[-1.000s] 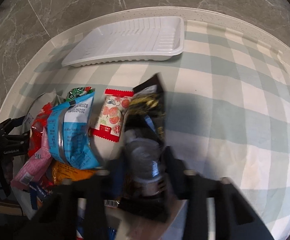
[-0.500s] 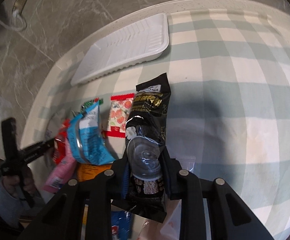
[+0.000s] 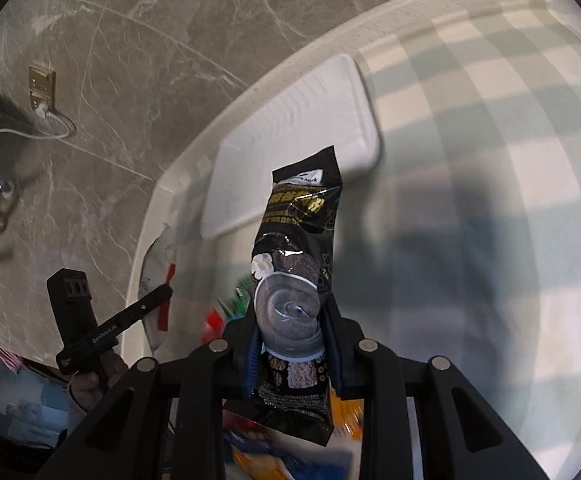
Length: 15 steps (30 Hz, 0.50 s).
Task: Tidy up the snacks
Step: 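Carry both packets into the white tray and open both grippers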
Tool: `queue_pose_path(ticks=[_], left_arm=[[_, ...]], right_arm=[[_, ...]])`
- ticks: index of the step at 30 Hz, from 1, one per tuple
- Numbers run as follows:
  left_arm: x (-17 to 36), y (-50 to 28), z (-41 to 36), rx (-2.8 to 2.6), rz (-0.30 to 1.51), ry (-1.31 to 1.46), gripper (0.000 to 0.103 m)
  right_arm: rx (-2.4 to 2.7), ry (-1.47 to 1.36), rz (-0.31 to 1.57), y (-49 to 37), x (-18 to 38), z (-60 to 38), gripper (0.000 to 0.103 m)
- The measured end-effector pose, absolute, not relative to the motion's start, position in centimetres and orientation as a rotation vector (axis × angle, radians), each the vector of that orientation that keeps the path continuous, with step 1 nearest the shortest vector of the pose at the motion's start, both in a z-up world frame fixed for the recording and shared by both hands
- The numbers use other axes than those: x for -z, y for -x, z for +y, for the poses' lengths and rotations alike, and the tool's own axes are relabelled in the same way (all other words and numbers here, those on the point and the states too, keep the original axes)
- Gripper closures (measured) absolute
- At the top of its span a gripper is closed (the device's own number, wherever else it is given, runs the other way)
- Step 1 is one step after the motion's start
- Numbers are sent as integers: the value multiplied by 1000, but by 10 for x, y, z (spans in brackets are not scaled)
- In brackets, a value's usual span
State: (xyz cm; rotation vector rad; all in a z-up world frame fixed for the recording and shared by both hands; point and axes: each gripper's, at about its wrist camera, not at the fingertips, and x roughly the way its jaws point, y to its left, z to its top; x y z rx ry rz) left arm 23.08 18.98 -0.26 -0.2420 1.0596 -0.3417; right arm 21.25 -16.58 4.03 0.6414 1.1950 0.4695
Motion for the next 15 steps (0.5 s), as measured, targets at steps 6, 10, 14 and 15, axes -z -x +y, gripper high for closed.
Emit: queue_pose_path(ticks=[6, 10, 14, 15], left_arm=[[-12, -296, 169, 372, 1029, 180, 81], [-10, -342, 164, 357, 1029, 159, 81], [0, -383, 158, 335, 1047, 127, 80], [4, -393, 157, 330, 1055, 118, 80]], right_arm=[[-486, -638, 1164, -270, -51, -152, 74], [-467, -627, 1164, -305, -47, -146, 74], [-442, -608, 1172, -337, -38, -144, 74], [-437, -607, 1175, -344, -35, -143, 73]])
